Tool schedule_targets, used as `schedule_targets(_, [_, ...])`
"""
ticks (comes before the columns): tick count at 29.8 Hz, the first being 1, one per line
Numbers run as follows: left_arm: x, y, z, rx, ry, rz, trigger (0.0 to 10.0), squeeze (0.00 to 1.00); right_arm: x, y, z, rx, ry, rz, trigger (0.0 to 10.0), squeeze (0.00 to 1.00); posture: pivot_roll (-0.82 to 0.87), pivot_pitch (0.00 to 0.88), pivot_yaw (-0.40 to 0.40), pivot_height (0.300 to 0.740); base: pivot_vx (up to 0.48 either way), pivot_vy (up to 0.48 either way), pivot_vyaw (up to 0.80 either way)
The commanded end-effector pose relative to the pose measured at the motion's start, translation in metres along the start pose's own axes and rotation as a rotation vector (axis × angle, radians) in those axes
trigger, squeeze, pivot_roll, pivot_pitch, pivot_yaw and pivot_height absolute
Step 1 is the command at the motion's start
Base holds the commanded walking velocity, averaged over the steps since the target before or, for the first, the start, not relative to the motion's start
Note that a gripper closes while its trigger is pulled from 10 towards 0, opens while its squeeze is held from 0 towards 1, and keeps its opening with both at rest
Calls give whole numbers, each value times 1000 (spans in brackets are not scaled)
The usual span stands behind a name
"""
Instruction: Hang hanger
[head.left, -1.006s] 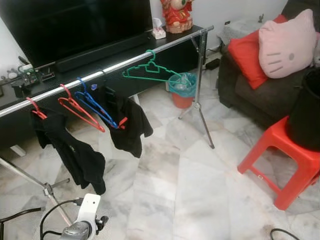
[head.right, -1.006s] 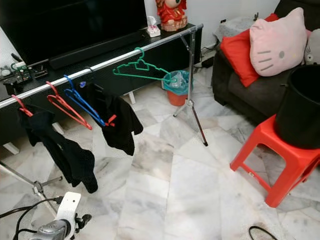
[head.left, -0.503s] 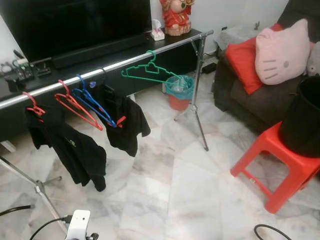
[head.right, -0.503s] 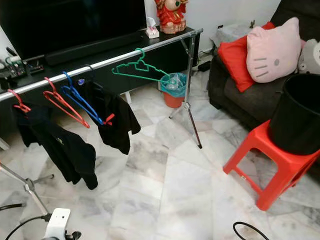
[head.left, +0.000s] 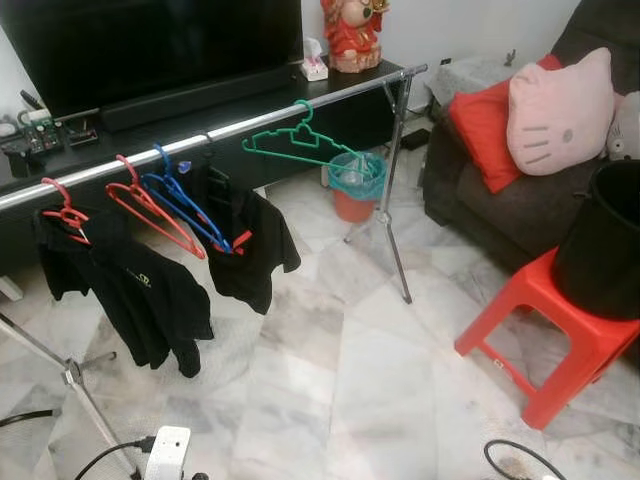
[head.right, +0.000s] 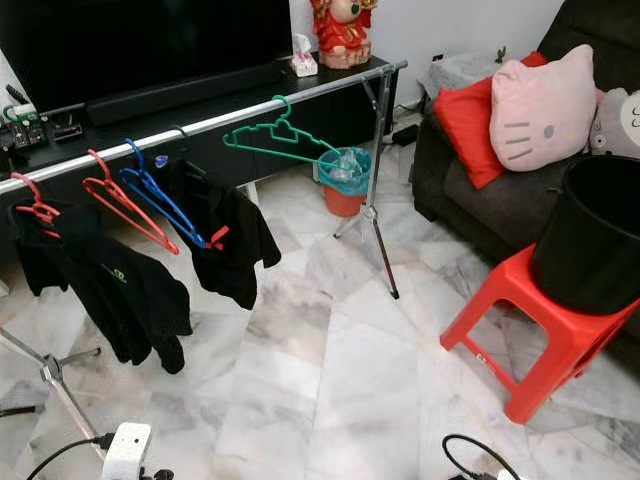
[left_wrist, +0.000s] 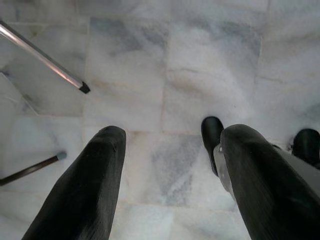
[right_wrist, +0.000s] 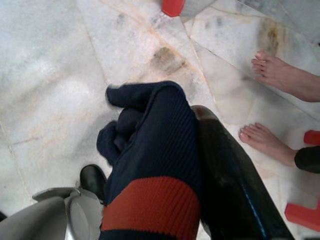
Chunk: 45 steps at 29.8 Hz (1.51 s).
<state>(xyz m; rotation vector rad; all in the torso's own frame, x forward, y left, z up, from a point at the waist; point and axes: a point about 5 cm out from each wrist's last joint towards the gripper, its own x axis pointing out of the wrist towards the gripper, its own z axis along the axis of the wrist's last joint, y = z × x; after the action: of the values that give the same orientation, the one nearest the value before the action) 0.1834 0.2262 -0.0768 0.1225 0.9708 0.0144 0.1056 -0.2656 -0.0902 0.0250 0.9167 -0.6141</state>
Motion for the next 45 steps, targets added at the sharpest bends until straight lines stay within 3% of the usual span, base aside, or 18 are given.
schedule_targets(1, [1,0,6,23,-6,-7,10000,0,1,2,4,28,-13,-4,10000,0,-44,0,35,740,315,0,0])
schedule_targets(24, [0,8,5,17,-2,6,10000,0,1,7,5,25,-11,1,10000,0,-25,0,40,740,318,0,0])
schedule_targets(45, [0,6,5,20,0,14,10000,0,-1,14,2,21,0,15,10000,0,-22,8,53,740,30,0,779])
